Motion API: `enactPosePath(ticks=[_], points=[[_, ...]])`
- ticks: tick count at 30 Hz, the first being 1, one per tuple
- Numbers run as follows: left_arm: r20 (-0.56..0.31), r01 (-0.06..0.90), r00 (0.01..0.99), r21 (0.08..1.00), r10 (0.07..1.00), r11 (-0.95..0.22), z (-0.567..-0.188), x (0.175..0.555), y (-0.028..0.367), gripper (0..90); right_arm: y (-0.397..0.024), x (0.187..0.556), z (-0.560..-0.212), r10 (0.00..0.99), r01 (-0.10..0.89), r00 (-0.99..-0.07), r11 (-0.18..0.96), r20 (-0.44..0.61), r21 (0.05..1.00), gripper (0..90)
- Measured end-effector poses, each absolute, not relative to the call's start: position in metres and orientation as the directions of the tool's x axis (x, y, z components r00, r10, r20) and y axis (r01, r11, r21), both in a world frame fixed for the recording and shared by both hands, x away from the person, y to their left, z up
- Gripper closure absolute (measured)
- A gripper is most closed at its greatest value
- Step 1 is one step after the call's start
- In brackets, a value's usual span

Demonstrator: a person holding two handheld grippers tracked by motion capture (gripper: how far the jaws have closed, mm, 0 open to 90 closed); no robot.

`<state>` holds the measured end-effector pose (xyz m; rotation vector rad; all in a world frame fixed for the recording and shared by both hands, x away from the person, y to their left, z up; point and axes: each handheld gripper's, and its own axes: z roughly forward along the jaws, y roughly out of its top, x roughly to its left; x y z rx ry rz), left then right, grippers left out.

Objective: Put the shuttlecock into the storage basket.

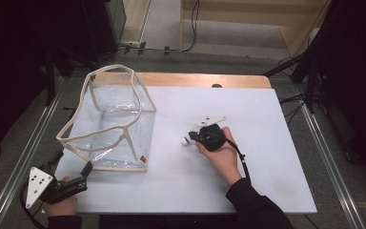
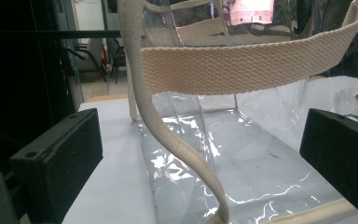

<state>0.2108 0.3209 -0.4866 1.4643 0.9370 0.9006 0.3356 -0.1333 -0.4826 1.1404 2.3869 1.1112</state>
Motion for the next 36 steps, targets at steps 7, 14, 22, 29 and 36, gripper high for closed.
enactPosePath(ticks=[7,14,22,29,36], points=[[0.031,0.068,0.393,0.996,0.919,-0.063,-0.487,0.211,0.321,0.0,-0.119,0.318,-0.487,0.711,0.522,-0.699,0.437,0.074,0.733,86.9],[0.030,0.067,0.393,0.996,0.919,-0.062,-0.487,0.211,0.321,0.0,-0.104,0.332,-0.484,0.745,0.534,-0.664,0.411,0.066,0.739,87.7],[0.025,0.067,0.393,0.996,0.919,-0.056,-0.487,0.211,0.322,0.0,-0.103,0.320,-0.489,0.743,0.551,-0.666,0.428,0.069,0.716,87.7],[0.027,0.069,0.393,0.996,0.919,-0.058,-0.486,0.210,0.322,0.0,-0.127,0.301,-0.502,0.775,0.597,-0.625,0.398,0.093,0.697,87.7],[0.031,0.069,0.392,0.996,0.920,-0.063,-0.486,0.210,0.321,0.0,-0.148,0.309,-0.506,0.832,0.645,-0.547,0.354,0.086,0.677,87.7]])
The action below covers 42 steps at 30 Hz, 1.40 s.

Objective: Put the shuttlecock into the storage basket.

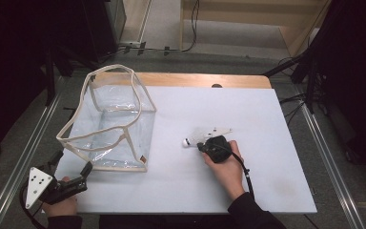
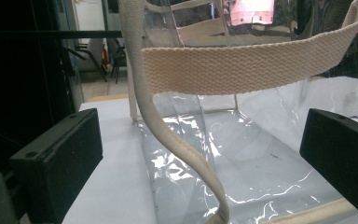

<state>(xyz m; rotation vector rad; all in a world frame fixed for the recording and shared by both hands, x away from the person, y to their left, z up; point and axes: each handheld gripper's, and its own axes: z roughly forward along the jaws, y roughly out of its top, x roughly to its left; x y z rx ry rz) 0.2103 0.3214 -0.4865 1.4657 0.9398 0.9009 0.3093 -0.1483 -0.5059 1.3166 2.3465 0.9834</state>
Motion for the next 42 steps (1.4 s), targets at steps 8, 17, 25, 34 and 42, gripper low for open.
enactPosePath(ticks=[8,17,25,34,42], points=[[0.032,0.069,0.392,0.996,0.919,-0.064,-0.487,0.210,0.321,0.0,-0.146,0.335,-0.504,0.855,0.651,-0.515,0.345,0.060,0.676,87.7],[0.028,0.067,0.393,0.996,0.919,-0.059,-0.487,0.210,0.322,0.0,-0.120,0.366,-0.498,0.841,0.632,-0.539,0.366,0.048,0.683,87.7],[0.024,0.066,0.394,0.996,0.919,-0.055,-0.487,0.210,0.322,0.0,-0.097,0.378,-0.503,0.812,0.619,-0.581,0.391,0.063,0.681,87.6],[0.026,0.067,0.393,0.996,0.919,-0.056,-0.487,0.211,0.322,0.0,-0.096,0.372,-0.489,0.789,0.636,-0.597,0.354,0.147,0.686,68.8],[0.026,0.067,0.395,0.996,0.919,-0.057,-0.487,0.210,0.322,0.0,-0.077,0.371,-0.484,0.766,0.678,-0.607,0.360,0.212,0.640,5.8]])
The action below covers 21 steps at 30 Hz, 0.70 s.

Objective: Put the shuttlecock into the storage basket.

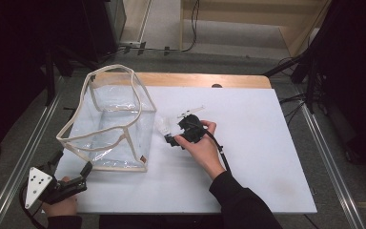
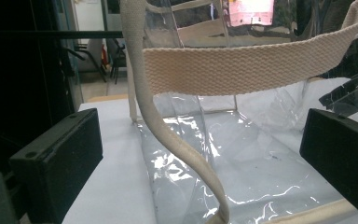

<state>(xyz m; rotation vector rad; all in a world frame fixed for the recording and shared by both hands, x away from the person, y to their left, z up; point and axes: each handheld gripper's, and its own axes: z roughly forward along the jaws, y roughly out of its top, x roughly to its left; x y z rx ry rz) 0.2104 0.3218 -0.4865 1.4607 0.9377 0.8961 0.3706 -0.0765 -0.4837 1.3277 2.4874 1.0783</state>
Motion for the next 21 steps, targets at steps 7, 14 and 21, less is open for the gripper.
enactPosePath(ticks=[7,14,21], points=[[0.024,0.067,0.395,0.996,0.918,-0.055,-0.487,0.211,0.322,0.0,-0.068,0.376,-0.487,0.803,0.717,-0.557,0.334,0.214,0.612,0.0],[0.024,0.066,0.395,0.996,0.918,-0.054,-0.486,0.210,0.322,0.0,-0.064,0.379,-0.492,0.806,0.743,-0.537,0.311,0.249,0.593,20.6],[0.024,0.067,0.394,0.996,0.919,-0.055,-0.486,0.210,0.322,0.0,-0.056,0.375,-0.492,0.797,0.724,-0.560,0.336,0.228,0.603,42.2]])
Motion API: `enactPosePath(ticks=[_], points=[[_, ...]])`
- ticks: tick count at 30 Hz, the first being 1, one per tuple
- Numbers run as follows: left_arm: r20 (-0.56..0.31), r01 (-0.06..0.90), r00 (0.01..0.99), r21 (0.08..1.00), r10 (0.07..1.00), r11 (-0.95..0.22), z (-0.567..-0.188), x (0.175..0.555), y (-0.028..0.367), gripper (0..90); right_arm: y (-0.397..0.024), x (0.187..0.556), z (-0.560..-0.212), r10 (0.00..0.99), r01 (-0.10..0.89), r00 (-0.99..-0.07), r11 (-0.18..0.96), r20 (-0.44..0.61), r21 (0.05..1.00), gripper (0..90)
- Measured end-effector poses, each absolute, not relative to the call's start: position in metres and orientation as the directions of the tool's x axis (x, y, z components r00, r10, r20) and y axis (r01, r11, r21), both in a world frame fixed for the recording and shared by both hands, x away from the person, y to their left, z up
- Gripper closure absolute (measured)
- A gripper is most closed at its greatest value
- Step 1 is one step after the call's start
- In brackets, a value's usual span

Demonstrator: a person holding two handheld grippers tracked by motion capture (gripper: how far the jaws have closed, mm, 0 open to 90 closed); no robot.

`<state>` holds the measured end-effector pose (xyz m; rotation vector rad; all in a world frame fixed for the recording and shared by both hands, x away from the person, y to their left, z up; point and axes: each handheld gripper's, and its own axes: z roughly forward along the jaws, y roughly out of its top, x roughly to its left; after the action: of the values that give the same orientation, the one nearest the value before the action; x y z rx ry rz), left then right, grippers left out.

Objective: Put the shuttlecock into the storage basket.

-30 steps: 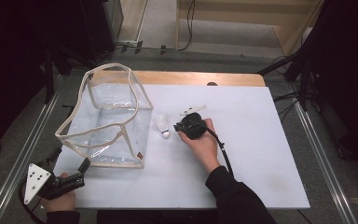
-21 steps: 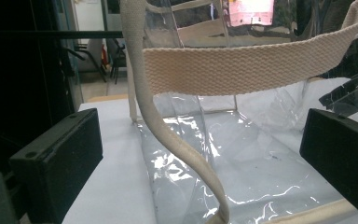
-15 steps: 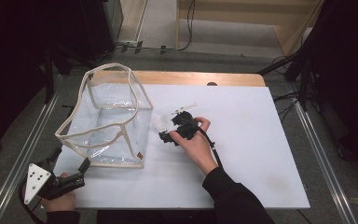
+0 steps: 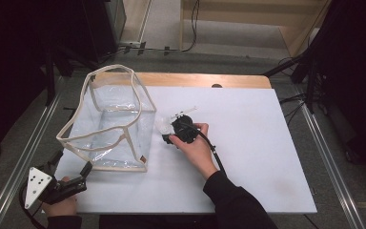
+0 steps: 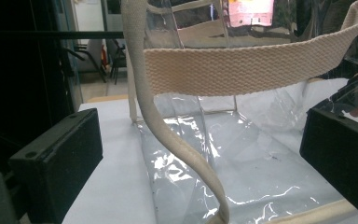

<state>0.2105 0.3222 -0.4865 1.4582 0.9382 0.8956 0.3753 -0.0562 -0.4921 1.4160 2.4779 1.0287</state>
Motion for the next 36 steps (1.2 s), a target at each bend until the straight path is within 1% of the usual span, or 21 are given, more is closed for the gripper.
enactPosePath(ticks=[7,15,18,36], points=[[0.023,0.066,0.395,0.996,0.918,-0.054,-0.486,0.210,0.323,0.0,-0.048,0.373,-0.495,0.800,0.723,-0.561,0.349,0.212,0.596,51.6],[0.023,0.066,0.395,0.996,0.918,-0.053,-0.486,0.210,0.323,0.0,-0.040,0.370,-0.499,0.809,0.705,-0.568,0.384,0.151,0.596,56.4],[0.022,0.066,0.395,0.996,0.918,-0.053,-0.486,0.210,0.323,0.0,-0.040,0.370,-0.499,0.816,0.703,-0.561,0.382,0.138,0.600,62.4],[0.022,0.066,0.395,0.996,0.918,-0.053,-0.486,0.210,0.322,0.0,-0.057,0.370,-0.487,0.818,0.692,-0.555,0.353,0.151,0.629,62.9]])
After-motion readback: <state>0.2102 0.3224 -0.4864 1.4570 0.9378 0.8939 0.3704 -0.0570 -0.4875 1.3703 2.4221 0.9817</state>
